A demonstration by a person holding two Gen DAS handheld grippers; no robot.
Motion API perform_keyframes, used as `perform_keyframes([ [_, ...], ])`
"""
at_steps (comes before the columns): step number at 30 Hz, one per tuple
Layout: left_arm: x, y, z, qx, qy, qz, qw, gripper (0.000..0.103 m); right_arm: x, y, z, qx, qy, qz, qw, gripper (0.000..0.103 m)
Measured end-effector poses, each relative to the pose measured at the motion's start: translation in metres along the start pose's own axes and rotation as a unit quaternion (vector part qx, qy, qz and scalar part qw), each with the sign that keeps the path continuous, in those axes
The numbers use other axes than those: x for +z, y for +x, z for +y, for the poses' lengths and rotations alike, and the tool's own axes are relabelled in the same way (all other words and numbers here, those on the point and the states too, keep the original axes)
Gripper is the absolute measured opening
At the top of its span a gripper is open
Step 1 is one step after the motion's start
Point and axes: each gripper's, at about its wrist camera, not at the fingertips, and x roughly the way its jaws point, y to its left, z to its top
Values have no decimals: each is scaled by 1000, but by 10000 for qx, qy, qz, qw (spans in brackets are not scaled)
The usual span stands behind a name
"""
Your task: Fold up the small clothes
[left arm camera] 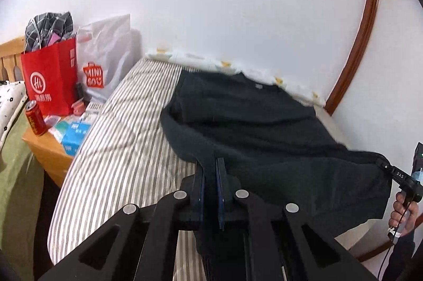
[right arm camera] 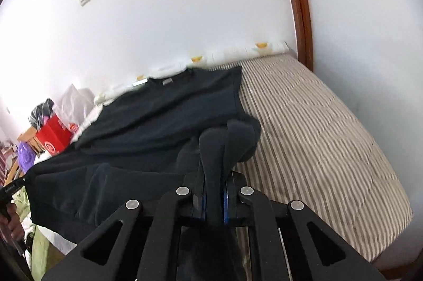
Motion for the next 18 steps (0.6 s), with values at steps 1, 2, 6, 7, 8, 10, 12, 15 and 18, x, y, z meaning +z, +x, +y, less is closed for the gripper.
perform_keyframes([
  [1,5,1,-1,20,-1,-54,10000,7,6,2,1,8,-4,-39,10000,8],
  [2,10,3,-2,55,-5,-90,9999,7,15,4,2,33,7,-81,10000,8],
  [6,32,15,-4,178,-29,-218,9996,7,42,14,5,114,70,-127,9998,8],
  [7,39,20,-5,224,-28,-234,9995,7,47,17,6,126,75,-126,9998,8],
  [8,44,25,-3,233,-48,-241,9994,7,55,23,7,146,67,-126,9998,8],
  [10,57,37,-2,249,-158,-236,9993,7,64,32,8,184,72,-140,9997,8],
  [12,68,51,1,256,-361,-202,9988,7,75,45,9,178,17,-83,9998,8],
  [15,86,74,-1,372,-344,-215,9985,7,88,67,8,196,-12,-53,9998,8],
  [18,101,100,1,501,-296,-148,9982,7,102,92,5,226,73,-33,9997,8],
])
